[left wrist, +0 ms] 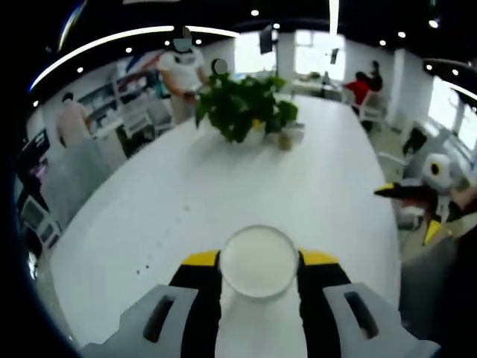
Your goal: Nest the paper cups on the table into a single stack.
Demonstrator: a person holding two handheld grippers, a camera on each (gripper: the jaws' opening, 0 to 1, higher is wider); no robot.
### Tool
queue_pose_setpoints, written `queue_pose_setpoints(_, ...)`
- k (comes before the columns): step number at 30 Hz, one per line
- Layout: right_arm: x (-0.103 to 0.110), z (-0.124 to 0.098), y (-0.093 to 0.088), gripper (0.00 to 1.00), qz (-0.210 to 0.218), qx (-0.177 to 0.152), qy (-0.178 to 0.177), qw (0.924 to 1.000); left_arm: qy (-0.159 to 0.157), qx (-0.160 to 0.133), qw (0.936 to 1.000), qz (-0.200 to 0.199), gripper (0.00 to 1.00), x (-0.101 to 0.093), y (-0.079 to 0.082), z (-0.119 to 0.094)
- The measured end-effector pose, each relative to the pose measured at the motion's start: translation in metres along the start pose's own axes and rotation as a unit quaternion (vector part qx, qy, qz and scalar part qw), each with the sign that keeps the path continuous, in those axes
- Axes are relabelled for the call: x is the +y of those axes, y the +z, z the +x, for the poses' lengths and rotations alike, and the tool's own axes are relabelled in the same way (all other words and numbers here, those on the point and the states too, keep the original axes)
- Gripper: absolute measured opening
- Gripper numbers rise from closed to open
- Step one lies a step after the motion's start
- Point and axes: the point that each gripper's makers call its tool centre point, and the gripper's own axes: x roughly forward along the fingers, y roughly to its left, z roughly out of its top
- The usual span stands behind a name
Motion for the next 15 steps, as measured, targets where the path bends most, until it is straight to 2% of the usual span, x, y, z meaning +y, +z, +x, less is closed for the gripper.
queue_pose_setpoints(3, 0.009, -0.002, 0.004, 0.99, -0.006, 0.0, 0.0, 1.0, -0.013, -0.002, 0.9998, -0.014, 0.38, -0.01, -0.009, -0.012)
queue_pose_setpoints(7, 0.024, -0.003, 0.01, 0.99, -0.023, 0.004, 0.01, 0.9997, -0.024, -0.006, 0.9997, -0.007, 0.38, -0.024, -0.016, -0.029)
queue_pose_setpoints(15, 0.043, -0.008, 0.03, 0.99, -0.026, -0.012, 0.015, 0.9995, -0.044, -0.034, 0.9985, 0.003, 0.38, -0.048, -0.016, -0.073)
